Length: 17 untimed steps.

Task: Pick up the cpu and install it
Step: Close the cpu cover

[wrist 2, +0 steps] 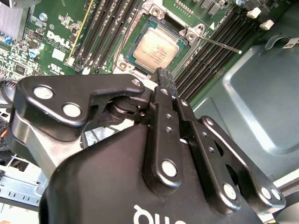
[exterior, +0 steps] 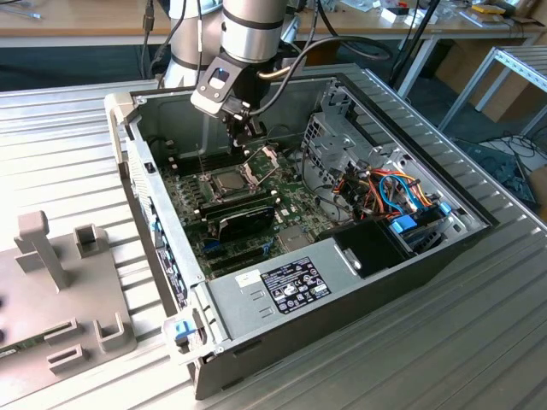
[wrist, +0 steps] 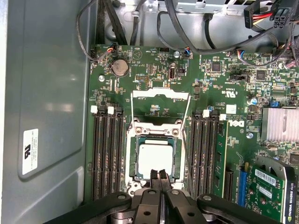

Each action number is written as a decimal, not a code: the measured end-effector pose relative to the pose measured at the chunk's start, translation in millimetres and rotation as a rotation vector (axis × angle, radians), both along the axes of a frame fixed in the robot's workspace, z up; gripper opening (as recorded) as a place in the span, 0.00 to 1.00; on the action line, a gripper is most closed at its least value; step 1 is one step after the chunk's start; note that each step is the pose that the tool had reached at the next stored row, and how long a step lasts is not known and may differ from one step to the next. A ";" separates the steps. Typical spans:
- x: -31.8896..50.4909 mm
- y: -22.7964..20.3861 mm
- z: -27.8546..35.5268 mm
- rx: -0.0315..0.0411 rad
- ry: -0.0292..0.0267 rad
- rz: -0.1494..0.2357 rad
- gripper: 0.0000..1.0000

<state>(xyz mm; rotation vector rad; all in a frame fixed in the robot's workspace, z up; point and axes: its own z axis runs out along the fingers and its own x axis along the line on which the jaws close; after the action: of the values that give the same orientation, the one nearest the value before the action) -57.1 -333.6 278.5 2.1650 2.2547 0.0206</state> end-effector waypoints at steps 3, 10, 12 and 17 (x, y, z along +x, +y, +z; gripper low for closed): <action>0.1 0.0 0.0 0.0000 0.0001 0.000 0.11; 3.1 0.0 0.0 0.0000 0.0002 0.000 0.11; 3.2 0.0 0.0 0.0000 0.0001 0.000 0.11; 4.5 0.0 0.0 0.0001 0.0001 0.000 0.11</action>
<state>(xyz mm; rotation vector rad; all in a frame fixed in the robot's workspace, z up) -52.6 -333.6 278.5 2.1650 2.2549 0.0206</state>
